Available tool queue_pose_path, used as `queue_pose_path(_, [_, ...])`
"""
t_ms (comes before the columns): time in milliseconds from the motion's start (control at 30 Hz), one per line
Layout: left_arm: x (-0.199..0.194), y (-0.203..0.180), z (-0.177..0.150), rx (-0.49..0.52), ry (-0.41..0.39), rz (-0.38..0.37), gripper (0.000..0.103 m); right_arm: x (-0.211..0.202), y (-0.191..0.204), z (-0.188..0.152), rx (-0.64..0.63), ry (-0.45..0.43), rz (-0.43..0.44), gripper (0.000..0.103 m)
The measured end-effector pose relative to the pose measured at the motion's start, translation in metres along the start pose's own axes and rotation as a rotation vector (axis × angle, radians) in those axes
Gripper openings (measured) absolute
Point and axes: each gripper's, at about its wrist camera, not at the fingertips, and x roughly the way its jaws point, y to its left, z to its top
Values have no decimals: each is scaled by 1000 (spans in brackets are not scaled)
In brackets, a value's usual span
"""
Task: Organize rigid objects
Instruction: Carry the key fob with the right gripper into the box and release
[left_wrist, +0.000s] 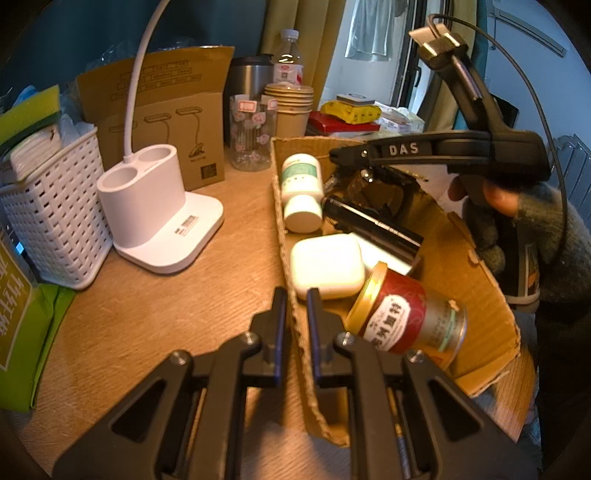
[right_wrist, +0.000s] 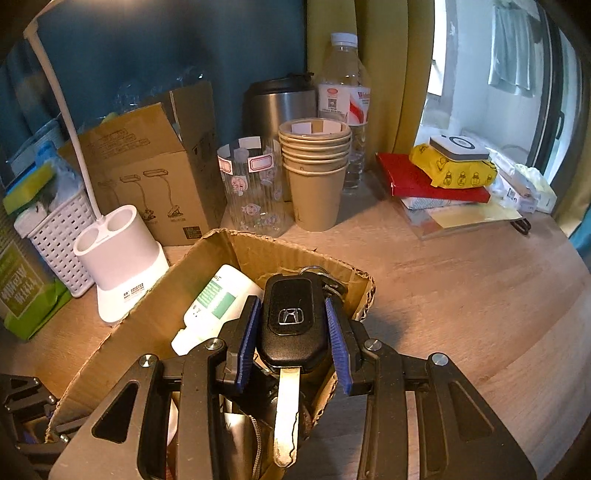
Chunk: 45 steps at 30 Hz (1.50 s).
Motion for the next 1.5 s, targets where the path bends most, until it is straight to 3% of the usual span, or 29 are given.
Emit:
queue_pose_path(233, [0,-1,0,0,0,-1,12,2,7,0,-11,21,-6,38])
queue_pose_path(400, [0,0,0,0,0,-1,12,1,12,-2,-27,30,8,53])
queue_pose_path(600, [0,0,1,-1,1,-1,12,-3,11,-6,-23,19,13,53])
queue_pose_path(1200, [1,1,1,-2,0,0,12,-66,8,-17,14,-114,-47,55])
queue_pose_path(1267, [1,1,1,-2,0,2,12,-75,9,-20,13,-131,-59,65])
queue_pose_path(1500, [0,0,1,-1,-1,5,12,-106,9,-31,38,-183,-94,65])
